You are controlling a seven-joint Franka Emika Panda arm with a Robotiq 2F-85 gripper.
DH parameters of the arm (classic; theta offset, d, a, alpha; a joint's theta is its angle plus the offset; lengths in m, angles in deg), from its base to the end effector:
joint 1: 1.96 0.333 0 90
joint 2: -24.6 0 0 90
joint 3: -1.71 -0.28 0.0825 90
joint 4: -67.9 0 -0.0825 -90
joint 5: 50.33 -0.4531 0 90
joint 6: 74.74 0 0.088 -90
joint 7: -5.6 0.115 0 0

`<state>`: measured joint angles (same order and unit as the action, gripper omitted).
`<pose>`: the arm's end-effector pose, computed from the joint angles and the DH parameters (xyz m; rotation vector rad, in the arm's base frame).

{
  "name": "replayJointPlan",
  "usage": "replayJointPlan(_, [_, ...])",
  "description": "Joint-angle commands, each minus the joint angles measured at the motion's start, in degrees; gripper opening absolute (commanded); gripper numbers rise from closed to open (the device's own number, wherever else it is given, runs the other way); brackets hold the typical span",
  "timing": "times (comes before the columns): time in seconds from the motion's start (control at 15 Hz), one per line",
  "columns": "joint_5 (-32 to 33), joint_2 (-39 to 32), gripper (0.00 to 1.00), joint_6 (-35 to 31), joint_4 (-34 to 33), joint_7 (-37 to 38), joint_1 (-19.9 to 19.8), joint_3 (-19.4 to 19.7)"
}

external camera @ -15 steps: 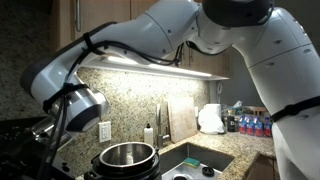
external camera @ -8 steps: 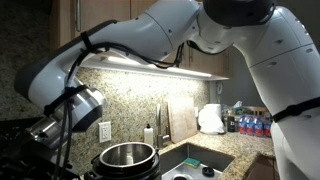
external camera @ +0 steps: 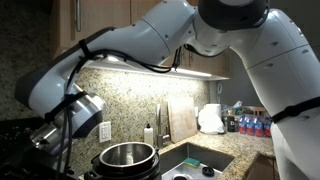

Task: Cover the cooker with the lid

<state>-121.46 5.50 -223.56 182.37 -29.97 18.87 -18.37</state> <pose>0.5123 0.4232 0.2340 -2.2549 -0.2985 -0.1869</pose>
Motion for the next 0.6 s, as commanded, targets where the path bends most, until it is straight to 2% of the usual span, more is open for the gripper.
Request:
replayJointPlan(0.0, [0.37,-0.02,0.03,0.02,-0.13,0.36,-0.21,-0.22])
replayJointPlan(0.2, [-1.09,-0.03,0.01,-0.73,-0.41,0.18,-0.19,-0.54])
replayJointPlan(0.33, [-7.56,0.40,0.01,-2.33,-0.59,-0.72,-1.04,-1.53])
replayJointPlan(0.53, [-16.65,2.57,0.01,-4.79,0.01,-0.19,-0.23,-1.86])
